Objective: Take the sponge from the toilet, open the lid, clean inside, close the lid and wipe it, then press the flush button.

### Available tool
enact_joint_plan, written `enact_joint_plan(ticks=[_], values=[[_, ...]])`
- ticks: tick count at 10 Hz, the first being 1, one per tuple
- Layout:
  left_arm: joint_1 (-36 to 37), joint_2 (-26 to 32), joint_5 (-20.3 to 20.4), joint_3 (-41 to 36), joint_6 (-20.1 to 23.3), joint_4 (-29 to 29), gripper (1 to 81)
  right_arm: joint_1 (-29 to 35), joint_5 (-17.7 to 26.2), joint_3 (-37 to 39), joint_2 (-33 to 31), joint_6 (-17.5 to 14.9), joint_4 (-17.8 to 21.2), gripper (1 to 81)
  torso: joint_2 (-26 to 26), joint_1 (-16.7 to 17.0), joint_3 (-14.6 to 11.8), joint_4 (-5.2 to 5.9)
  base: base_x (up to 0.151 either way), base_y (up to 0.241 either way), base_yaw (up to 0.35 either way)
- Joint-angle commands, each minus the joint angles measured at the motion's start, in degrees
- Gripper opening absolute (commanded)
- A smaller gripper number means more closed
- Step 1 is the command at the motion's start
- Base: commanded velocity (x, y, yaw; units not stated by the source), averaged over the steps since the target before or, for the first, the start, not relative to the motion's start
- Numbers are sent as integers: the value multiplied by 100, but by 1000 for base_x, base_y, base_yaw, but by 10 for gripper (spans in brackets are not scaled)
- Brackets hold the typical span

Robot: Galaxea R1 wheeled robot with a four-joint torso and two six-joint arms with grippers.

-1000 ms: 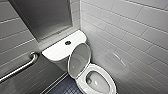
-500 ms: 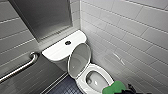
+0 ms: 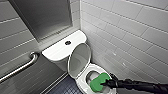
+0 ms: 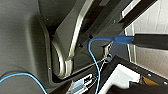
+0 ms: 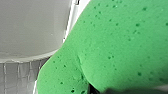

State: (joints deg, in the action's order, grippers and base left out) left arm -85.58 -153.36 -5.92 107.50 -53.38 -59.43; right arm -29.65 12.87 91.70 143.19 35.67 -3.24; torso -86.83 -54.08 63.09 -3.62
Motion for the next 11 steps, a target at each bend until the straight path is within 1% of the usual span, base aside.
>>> enact_joint_plan(ticks=[1,2,3,4,5,6,7,8,9,11], values=[[-139,-2,-225,-141,21,-34,811,1104,884,893,889,212,-89,10,0,0,0,0,0,0,0],[-131,-2,-225,-132,21,-34,811,1184,884,1346,1386,221,-211,10,0,0,0,0,0,0,0],[-139,-11,-225,-115,21,-34,811,1219,875,1725,1792,221,-221,10,0,0,0,0,0,0,0],[-139,-20,-225,-97,21,-25,811,1219,769,2026,2137,221,-229,10,0,0,0,0,0,0,0],[-139,-29,-225,-71,21,1,811,1184,526,2410,2539,213,-273,10,0,0,0,0,0,0,0],[-139,-29,-225,-44,21,28,811,1175,339,2703,2867,212,-396,10,0,0,0,0,0,0,0],[-131,-29,-225,-10,21,37,811,1149,295,3052,3189,212,-449,10,0,0,0,0,0,0,0],[-139,-38,-216,26,21,37,811,1087,278,3282,3437,204,-449,10,0,0,0,0,0,0,0],[-139,-46,-216,43,12,45,811,965,277,3345,3578,204,-458,10,0,0,0,0,0,0,0],[-139,-55,-216,44,12,45,811,597,208,3458,3649,204,-458,10,0,0,0,0,0,0,0]])
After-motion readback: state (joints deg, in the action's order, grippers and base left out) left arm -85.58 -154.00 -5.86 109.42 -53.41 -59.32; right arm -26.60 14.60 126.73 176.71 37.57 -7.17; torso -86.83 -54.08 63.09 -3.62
